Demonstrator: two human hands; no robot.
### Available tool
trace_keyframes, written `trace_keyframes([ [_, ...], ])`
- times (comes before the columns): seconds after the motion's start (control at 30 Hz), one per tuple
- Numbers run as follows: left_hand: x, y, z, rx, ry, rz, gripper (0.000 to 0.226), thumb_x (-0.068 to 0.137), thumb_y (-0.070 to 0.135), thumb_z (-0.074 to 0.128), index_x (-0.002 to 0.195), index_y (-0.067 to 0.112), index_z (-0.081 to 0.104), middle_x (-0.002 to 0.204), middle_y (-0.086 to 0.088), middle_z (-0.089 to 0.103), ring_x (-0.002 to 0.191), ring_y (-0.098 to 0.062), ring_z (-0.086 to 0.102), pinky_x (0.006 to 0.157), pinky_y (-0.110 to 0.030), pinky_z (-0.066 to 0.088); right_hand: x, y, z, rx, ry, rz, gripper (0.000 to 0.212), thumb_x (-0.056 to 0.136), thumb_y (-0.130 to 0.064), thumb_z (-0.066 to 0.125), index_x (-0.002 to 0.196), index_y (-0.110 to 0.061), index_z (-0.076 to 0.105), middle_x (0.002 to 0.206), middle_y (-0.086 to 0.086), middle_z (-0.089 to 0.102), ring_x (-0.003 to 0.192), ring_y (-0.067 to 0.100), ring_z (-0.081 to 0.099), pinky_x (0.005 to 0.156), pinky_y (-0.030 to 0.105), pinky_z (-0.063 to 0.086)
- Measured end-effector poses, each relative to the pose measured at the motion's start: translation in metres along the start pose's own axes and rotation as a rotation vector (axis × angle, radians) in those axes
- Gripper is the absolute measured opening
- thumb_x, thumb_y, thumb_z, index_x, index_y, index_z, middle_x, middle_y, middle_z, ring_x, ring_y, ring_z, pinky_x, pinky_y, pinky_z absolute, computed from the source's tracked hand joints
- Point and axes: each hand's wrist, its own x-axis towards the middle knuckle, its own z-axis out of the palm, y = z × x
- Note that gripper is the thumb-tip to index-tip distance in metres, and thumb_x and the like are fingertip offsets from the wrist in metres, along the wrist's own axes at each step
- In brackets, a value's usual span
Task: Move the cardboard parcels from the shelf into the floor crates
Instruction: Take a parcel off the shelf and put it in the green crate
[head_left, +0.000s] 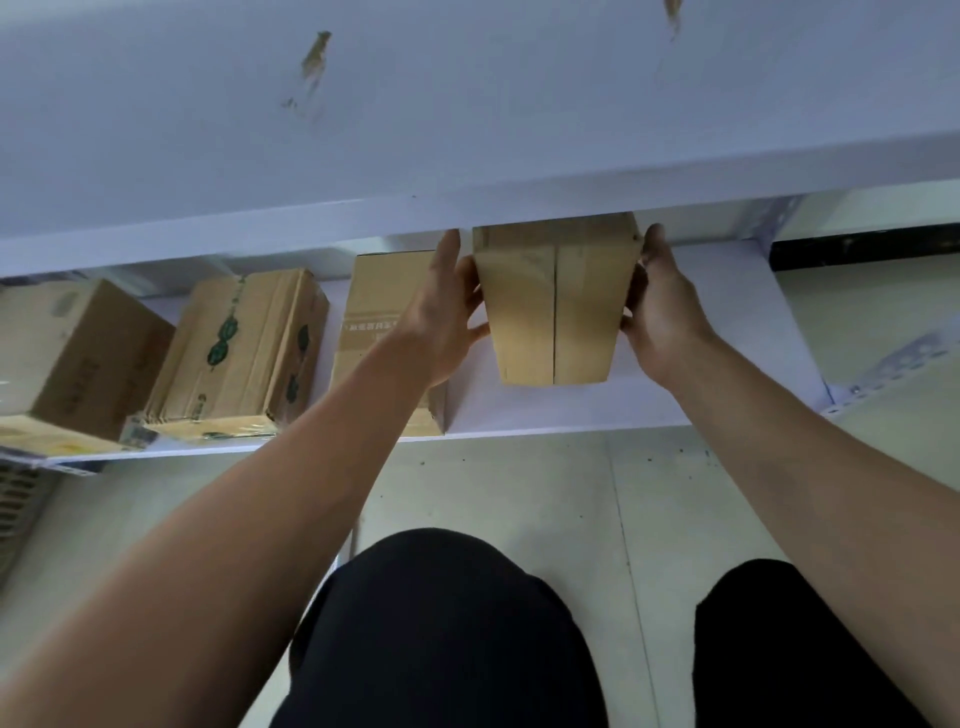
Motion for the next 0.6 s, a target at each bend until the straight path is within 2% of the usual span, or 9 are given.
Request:
trace_keyframes([
  [0.1, -0.003, -0.010, 0.001, 0.042, -0.006, -0.047, 0.077, 0.106, 0.076, 0.008, 0.127, 0.036, 0.070, 0.143, 0.004, 0.070, 0.141, -0.016, 0.057, 0.120, -0.049, 0.038, -0.003, 0.009, -0.003, -0.039, -0.014, 0.012, 0.053, 0.111, -0.058, 0.031, 0.117, -0.018, 0.066, 0.099, 0.003, 0.073, 0.091, 0.018, 0.066, 0.085, 0.036, 0.052],
  [0.17, -0.001, -0.015, 0.003, 0.055, 0.035, -0.059, 0.077, 0.106, 0.077, 0.009, 0.126, 0.036, 0.071, 0.140, 0.004, 0.073, 0.138, -0.015, 0.060, 0.117, -0.047, 0.042, -0.005, 0.013, -0.006, -0.045, -0.038, 0.026, 0.053, 0.112, -0.058, 0.029, 0.114, -0.023, 0.068, 0.084, -0.008, 0.072, 0.080, 0.011, 0.066, 0.078, 0.030, 0.050],
  [0.27, 0.003, -0.017, 0.009, 0.045, 0.108, -0.067, 0.070, 0.107, 0.076, 0.017, 0.121, 0.036, 0.072, 0.132, 0.002, 0.076, 0.130, -0.017, 0.065, 0.117, -0.048, 0.045, -0.006, 0.014, -0.010, -0.062, -0.077, 0.054, 0.054, 0.111, -0.060, 0.028, 0.097, -0.030, 0.069, 0.062, -0.020, 0.068, 0.058, -0.004, 0.063, 0.081, 0.032, 0.049],
  [0.3, 0.004, -0.018, 0.010, 0.038, 0.126, -0.073, 0.067, 0.107, 0.075, 0.019, 0.119, 0.036, 0.072, 0.129, 0.002, 0.077, 0.129, -0.017, 0.066, 0.120, -0.049, 0.044, -0.007, 0.012, -0.010, -0.069, -0.078, 0.064, 0.053, 0.111, -0.061, 0.028, 0.096, -0.032, 0.069, 0.064, -0.021, 0.069, 0.064, -0.003, 0.065, 0.086, 0.033, 0.050],
  [0.37, 0.006, -0.018, 0.014, 0.034, 0.152, -0.074, 0.064, 0.107, 0.075, 0.021, 0.119, 0.037, 0.071, 0.126, 0.007, 0.076, 0.128, -0.015, 0.066, 0.122, -0.051, 0.043, -0.008, 0.008, -0.010, -0.087, -0.074, 0.072, 0.053, 0.109, -0.064, 0.030, 0.106, -0.032, 0.071, 0.079, -0.018, 0.076, 0.086, 0.003, 0.069, 0.091, 0.034, 0.052],
  [0.47, 0.002, -0.018, 0.018, 0.007, 0.180, -0.066, 0.064, 0.106, 0.076, 0.024, 0.131, 0.038, 0.069, 0.131, 0.007, 0.076, 0.127, -0.013, 0.066, 0.122, -0.054, 0.042, -0.014, 0.001, -0.011, -0.107, -0.064, 0.088, 0.050, 0.108, -0.066, 0.030, 0.113, -0.035, 0.070, 0.107, -0.005, 0.077, 0.106, 0.014, 0.070, 0.098, 0.040, 0.053],
  [0.53, -0.003, -0.019, 0.020, -0.006, 0.187, -0.053, 0.067, 0.105, 0.078, 0.024, 0.136, 0.039, 0.068, 0.137, 0.007, 0.074, 0.129, -0.013, 0.066, 0.122, -0.055, 0.041, -0.020, -0.001, -0.013, -0.119, -0.069, 0.083, 0.050, 0.108, -0.066, 0.029, 0.115, -0.038, 0.069, 0.121, 0.000, 0.074, 0.113, 0.018, 0.068, 0.105, 0.045, 0.052],
  [0.6, -0.009, -0.021, 0.018, -0.007, 0.170, -0.046, 0.071, 0.103, 0.080, 0.021, 0.137, 0.038, 0.068, 0.145, 0.005, 0.070, 0.135, -0.015, 0.062, 0.125, -0.056, 0.036, -0.022, -0.001, -0.017, -0.095, -0.064, 0.058, 0.051, 0.108, -0.066, 0.030, 0.118, -0.034, 0.070, 0.125, 0.003, 0.072, 0.111, 0.018, 0.069, 0.105, 0.045, 0.053],
])
